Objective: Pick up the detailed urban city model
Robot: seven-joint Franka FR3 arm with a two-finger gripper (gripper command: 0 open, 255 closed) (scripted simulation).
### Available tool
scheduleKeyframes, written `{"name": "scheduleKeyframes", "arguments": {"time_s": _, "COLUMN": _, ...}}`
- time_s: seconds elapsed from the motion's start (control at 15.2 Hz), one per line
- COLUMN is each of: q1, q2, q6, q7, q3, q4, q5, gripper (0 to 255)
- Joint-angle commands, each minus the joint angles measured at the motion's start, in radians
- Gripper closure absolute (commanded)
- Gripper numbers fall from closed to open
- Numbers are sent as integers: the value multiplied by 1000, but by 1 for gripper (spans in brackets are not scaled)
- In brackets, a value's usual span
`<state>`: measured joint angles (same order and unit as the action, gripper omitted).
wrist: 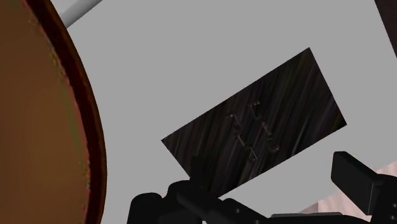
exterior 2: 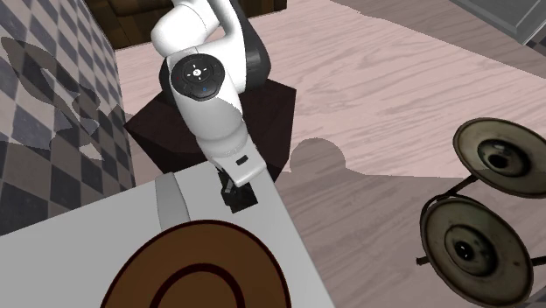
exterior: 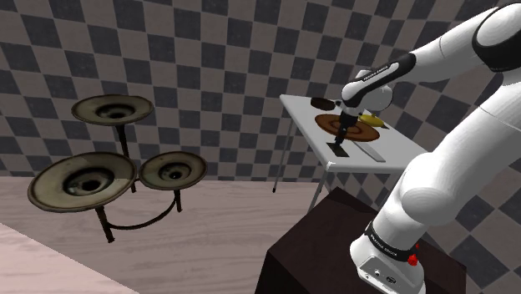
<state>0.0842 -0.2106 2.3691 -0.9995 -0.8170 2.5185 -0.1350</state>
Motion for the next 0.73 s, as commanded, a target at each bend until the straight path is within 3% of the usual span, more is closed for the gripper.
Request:
{"name": "scheduleKeyframes", "arguments": {"time_s": 0.0, "q1": 6, "q2": 19, "q6": 24, "q7": -15, "q3": -10, "q4": 7, "q5": 15, "gripper": 0}}
{"name": "scheduleKeyframes", "arguments": {"time_s": 0.07, "q1": 6, "q2": 19, "q6": 24, "q7": -15, "q3": -10, "q4": 7, "q5": 15, "gripper": 0}}
{"name": "scheduleKeyframes", "arguments": {"time_s": 0.13, "q1": 6, "q2": 21, "q6": 24, "q7": -17, "q3": -11, "q4": 6, "q5": 17, "gripper": 255}}
{"name": "scheduleKeyframes", "arguments": {"time_s": 0.66, "q1": 7, "q2": 22, "q6": 24, "q7": -17, "q3": -11, "q4": 6, "q5": 17, "gripper": 255}}
